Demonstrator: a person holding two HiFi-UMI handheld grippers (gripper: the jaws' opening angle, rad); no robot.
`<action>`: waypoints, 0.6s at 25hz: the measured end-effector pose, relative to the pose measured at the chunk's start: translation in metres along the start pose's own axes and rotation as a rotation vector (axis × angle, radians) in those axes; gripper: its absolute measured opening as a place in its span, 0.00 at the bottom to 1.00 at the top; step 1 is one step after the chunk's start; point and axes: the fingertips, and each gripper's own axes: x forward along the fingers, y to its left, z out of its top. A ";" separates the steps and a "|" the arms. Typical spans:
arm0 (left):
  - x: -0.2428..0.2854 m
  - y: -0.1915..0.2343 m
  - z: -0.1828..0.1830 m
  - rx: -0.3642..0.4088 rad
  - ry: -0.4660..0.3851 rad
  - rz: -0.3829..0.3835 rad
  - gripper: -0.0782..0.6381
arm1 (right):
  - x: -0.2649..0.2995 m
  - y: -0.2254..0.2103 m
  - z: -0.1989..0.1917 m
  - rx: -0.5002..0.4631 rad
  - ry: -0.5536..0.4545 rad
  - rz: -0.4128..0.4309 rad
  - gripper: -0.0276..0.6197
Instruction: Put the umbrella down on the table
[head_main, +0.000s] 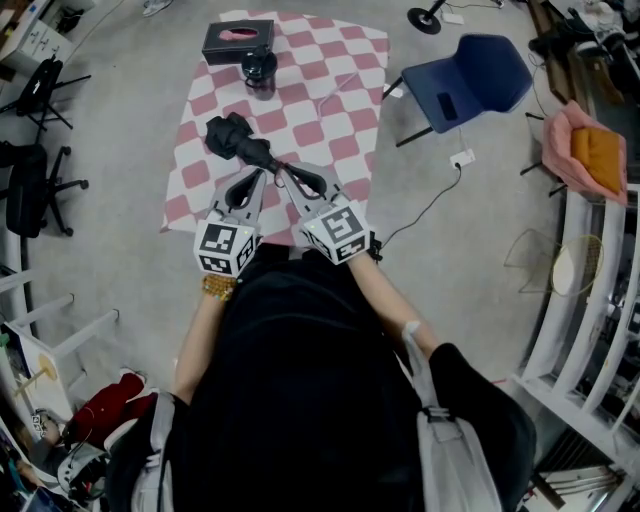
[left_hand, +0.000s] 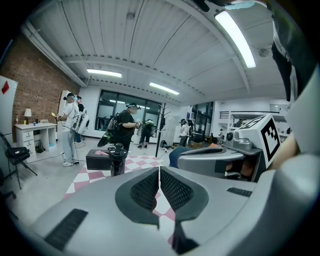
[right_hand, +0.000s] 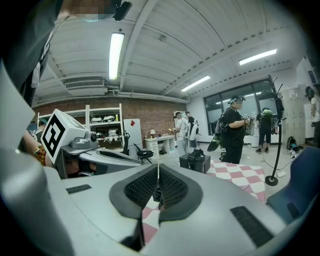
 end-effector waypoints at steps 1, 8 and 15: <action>0.000 0.001 -0.001 -0.002 0.000 0.000 0.13 | 0.001 0.001 -0.001 0.000 0.002 0.002 0.08; -0.001 0.004 -0.002 -0.014 -0.007 0.002 0.13 | 0.006 0.006 -0.004 0.004 0.021 0.013 0.08; -0.004 0.012 -0.002 -0.024 -0.010 0.011 0.13 | 0.014 0.013 -0.006 -0.015 0.031 0.028 0.07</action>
